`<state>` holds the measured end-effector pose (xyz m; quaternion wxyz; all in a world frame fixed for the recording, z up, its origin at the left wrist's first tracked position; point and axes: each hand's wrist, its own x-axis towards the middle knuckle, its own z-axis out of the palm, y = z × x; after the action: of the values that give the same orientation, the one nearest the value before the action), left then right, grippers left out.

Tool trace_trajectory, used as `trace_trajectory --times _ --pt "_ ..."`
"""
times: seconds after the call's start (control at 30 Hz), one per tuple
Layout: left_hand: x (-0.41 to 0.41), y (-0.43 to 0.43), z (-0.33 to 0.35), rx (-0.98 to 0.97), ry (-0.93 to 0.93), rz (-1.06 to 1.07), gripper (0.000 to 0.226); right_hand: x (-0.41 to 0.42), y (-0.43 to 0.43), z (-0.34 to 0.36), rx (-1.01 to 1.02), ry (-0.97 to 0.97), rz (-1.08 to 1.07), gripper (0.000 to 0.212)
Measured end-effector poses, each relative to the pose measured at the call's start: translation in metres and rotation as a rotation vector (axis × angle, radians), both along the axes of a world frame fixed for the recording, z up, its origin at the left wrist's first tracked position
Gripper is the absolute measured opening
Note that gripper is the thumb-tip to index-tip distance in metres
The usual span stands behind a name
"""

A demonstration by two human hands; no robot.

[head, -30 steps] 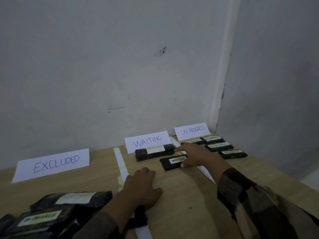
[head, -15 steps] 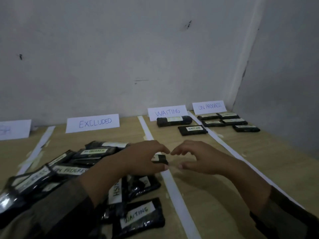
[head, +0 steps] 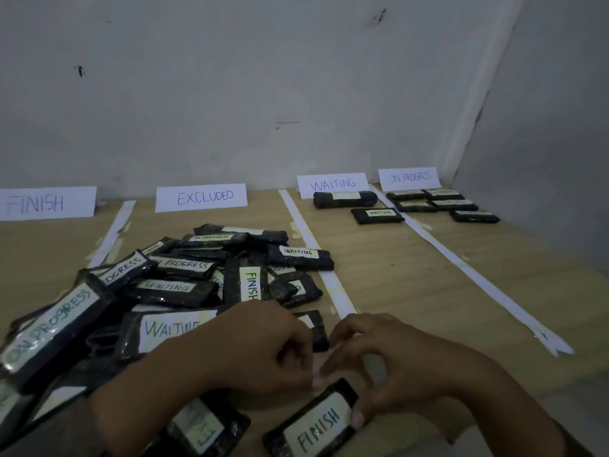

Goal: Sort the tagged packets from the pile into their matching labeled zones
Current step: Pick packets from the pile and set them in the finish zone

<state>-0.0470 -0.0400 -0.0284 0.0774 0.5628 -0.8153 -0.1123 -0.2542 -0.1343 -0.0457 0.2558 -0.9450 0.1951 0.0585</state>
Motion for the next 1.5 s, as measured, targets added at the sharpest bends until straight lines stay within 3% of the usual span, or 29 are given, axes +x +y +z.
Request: trace_trajectory --times 0.2,0.43,0.6,0.83,1.03,1.2,1.5 --pt "-0.002 0.008 -0.01 0.211 0.031 0.069 0.044 -0.002 0.012 -0.007 -0.058 0.017 -0.044 0.054" --pt "0.004 0.003 -0.011 0.219 0.077 0.144 0.036 0.007 0.003 -0.011 -0.037 -0.195 -0.206 0.043" --pt "0.012 -0.002 -0.007 0.151 0.124 0.229 0.033 0.016 -0.007 -0.016 -0.023 -0.362 -0.264 0.035" --pt "0.026 -0.006 -0.001 0.042 0.287 0.329 0.03 0.027 -0.002 -0.008 -0.188 -0.458 -0.168 0.06" --pt "0.036 -0.003 0.002 0.043 0.418 0.336 0.023 0.038 -0.001 -0.003 -0.38 -0.49 -0.146 0.058" --pt "0.05 0.001 0.006 -0.102 0.397 0.408 0.021 0.051 -0.007 0.002 -0.404 -0.485 -0.164 0.059" --pt "0.104 0.026 0.014 -0.346 0.214 0.567 0.051 0.1 -0.029 0.024 -0.423 -0.52 -0.205 0.058"
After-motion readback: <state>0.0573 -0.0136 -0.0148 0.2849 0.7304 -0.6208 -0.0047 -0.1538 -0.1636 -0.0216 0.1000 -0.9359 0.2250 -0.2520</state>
